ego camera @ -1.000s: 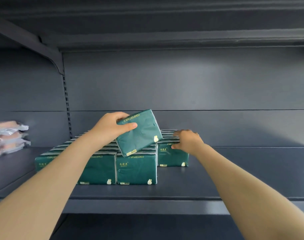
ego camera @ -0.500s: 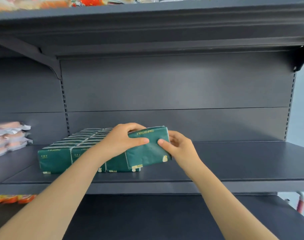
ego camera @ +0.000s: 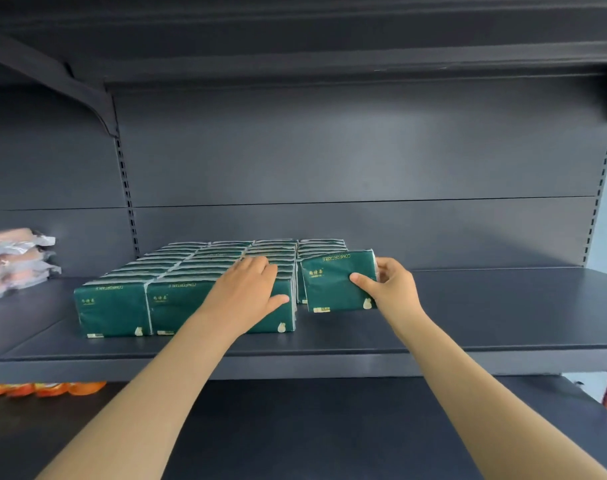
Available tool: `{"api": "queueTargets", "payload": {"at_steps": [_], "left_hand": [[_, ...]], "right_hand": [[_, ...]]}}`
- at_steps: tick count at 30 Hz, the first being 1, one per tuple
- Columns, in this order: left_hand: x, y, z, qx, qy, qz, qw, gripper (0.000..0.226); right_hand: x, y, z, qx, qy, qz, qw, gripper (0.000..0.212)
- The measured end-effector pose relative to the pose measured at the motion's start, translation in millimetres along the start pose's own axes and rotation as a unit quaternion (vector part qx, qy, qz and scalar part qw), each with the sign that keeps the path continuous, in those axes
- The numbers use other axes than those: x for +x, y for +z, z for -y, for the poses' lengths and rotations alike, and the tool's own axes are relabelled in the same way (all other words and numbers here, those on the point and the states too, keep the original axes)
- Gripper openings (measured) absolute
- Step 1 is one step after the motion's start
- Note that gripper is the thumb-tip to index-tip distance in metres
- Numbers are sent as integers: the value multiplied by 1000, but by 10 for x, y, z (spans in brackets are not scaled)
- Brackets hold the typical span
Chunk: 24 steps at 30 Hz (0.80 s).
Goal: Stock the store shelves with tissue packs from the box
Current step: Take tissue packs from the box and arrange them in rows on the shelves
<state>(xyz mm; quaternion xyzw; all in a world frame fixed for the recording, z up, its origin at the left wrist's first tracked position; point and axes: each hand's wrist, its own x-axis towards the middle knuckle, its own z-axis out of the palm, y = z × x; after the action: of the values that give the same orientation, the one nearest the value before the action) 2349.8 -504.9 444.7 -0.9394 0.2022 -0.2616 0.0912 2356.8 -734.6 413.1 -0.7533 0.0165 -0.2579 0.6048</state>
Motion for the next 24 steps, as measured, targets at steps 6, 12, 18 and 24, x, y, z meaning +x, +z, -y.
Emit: {"api": "queueTargets", "payload": {"at_steps": [6, 12, 18, 24], "left_hand": [[123, 363, 66, -1, -4, 1, 1000, 63], [148, 509, 107, -32, 12, -20, 999, 65], [142, 557, 110, -47, 15, -33, 998, 64], [156, 407, 128, -12, 28, 20, 999, 58]], "right_hand": [[259, 312, -251, -108, 6, -5, 994, 38], [380, 451, -372, -251, -28, 18, 967, 41], [431, 482, -379, -294, 8, 28, 955, 49], [366, 321, -240, -367, 6, 52, 929, 54]]}}
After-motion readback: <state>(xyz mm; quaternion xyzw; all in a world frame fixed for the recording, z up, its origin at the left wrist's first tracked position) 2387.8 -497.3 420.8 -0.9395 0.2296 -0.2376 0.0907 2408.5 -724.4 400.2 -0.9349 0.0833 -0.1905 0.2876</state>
